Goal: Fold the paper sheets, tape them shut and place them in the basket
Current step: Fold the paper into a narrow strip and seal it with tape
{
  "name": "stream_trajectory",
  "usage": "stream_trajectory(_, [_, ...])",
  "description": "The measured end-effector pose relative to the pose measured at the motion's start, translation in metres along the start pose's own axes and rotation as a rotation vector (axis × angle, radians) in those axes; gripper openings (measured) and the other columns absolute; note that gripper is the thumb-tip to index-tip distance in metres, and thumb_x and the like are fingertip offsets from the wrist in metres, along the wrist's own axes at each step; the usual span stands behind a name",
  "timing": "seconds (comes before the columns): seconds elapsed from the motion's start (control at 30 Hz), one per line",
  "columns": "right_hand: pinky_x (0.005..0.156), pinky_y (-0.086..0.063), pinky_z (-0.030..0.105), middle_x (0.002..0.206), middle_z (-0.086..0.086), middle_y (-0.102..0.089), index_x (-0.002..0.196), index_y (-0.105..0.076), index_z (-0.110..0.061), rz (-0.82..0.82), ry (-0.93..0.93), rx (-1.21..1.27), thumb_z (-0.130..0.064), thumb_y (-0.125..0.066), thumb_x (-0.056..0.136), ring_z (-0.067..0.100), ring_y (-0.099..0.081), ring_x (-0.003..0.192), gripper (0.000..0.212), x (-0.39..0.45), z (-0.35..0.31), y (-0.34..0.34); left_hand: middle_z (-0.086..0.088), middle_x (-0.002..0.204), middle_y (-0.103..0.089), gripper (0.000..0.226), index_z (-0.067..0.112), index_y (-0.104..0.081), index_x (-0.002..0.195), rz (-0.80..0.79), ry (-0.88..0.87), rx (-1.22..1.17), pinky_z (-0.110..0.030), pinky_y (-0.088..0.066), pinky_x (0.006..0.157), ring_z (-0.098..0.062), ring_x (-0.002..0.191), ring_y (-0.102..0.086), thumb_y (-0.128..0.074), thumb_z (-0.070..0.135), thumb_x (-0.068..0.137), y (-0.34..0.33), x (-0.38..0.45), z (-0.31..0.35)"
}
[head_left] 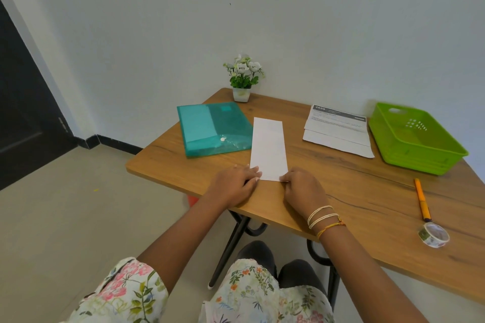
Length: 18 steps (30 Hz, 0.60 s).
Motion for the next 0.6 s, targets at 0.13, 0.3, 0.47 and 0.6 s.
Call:
stream_trajectory(0.13, [0.087,-0.05,0.029,0.111,0.003,-0.064,0.11,-0.07,-0.016,-0.008,-0.067,0.019,-0.017,-0.053,0.092,0.02,-0.059,0.1,0.025,0.004,0.01,0.005,0.009,0.147,-0.044,0.034,0.033,-0.058,0.128,0.038,0.106,-0.094,-0.036,-0.041,0.101,-0.015,0.132,-0.043,-0.047,0.04,0.097,0.001,0.007,0.0])
stream_trajectory(0.3, [0.089,-0.05,0.028,0.109,0.003,-0.064,0.108,-0.071,-0.015,-0.009,-0.075,0.033,-0.019,-0.056,0.09,0.018,-0.058,0.099,0.024,0.005,0.005,0.004,0.001,0.139,-0.052,0.039,0.027,-0.053,0.134,0.188,0.288,-0.256,-0.039,-0.041,0.104,-0.02,0.128,-0.045,-0.055,0.029,0.095,-0.001,0.013,0.01])
stream_trajectory(0.47, [0.09,-0.048,0.029,0.11,0.003,-0.064,0.109,-0.071,-0.017,0.009,-0.079,0.047,-0.019,-0.054,0.091,0.018,-0.057,0.102,0.025,0.003,0.008,0.004,0.001,0.133,-0.057,0.039,0.025,-0.059,0.127,0.285,0.423,-0.567,-0.027,-0.043,0.092,-0.02,0.12,-0.052,-0.065,0.019,0.089,0.0,0.023,0.017])
stream_trajectory(0.6, [0.081,-0.051,0.027,0.105,0.002,-0.066,0.108,-0.07,-0.016,0.049,-0.112,0.104,-0.028,-0.058,0.087,0.015,-0.059,0.094,0.027,0.001,0.012,0.002,-0.002,0.133,-0.055,0.054,0.023,-0.056,0.129,0.358,0.545,-0.912,-0.038,-0.054,0.091,-0.021,0.117,-0.056,-0.072,0.006,0.081,-0.004,0.033,0.021])
Point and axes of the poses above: each hand's wrist, its own x-axis towards the middle knuckle, its own y-axis out of the back of the hand, z = x × y, the point moved 6 cm from there along x, towards the middle knuckle
